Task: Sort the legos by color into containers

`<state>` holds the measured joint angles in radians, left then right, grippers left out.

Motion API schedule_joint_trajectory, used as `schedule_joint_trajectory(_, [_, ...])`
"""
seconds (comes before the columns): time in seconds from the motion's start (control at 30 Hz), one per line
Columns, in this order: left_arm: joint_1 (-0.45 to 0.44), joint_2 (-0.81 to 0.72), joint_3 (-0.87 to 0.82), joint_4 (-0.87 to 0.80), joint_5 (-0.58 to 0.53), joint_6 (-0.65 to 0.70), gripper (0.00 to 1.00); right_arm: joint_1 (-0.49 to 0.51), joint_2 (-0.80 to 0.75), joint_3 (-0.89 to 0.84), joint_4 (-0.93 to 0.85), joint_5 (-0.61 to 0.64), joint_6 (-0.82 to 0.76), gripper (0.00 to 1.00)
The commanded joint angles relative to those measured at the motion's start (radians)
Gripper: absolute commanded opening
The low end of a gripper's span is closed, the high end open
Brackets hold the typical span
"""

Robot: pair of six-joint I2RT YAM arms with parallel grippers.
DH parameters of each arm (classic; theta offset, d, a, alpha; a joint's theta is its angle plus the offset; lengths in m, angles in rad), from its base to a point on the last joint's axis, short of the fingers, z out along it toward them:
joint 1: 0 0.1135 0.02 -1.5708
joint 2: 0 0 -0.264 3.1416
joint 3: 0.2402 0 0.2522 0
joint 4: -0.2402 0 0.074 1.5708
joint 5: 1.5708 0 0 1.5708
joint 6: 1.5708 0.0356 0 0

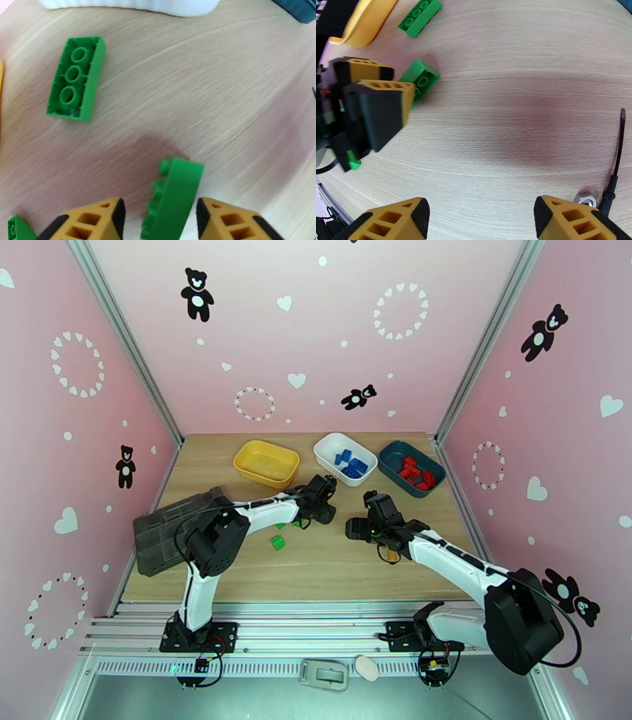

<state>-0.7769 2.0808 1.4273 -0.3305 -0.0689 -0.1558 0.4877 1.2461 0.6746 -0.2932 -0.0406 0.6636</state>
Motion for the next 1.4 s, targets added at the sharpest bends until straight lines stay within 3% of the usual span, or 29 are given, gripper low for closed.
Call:
schedule_joint_trajectory(0.0, [-0.008, 0.014, 0.033, -0.038, -0.027, 0.013, 0.48, -0.008, -0.031, -0.010, -0.023, 0.019, 0.002, 0.74])
schedule_joint_trajectory(0.2, [-0.020, 0.032, 0.057, -0.059, -0.042, 0.019, 0.42, -0.010, -0.031, -0.007, -0.012, 0.010, 0.009, 0.74])
schedule_joint_trajectory(0.37, [-0.021, 0.010, 0.058, -0.057, -0.051, 0.015, 0.30, -0.009, -0.025, 0.012, -0.007, -0.003, 0.014, 0.73])
schedule_joint_trajectory(0.63, [0.001, -0.080, 0.085, -0.091, -0.046, 0.001, 0.25, -0.008, 0.029, 0.095, 0.012, -0.048, 0.021, 0.72])
schedule_joint_trajectory(1.03, [0.217, -0.215, 0.110, -0.091, 0.041, -0.114, 0.25, 0.073, 0.214, 0.336, 0.026, -0.093, 0.029, 0.70])
schedule_joint_trajectory(1.37, [0.391, -0.084, 0.272, -0.166, 0.011, -0.194, 0.25, 0.150, 0.329, 0.458, 0.021, -0.085, 0.035, 0.69])
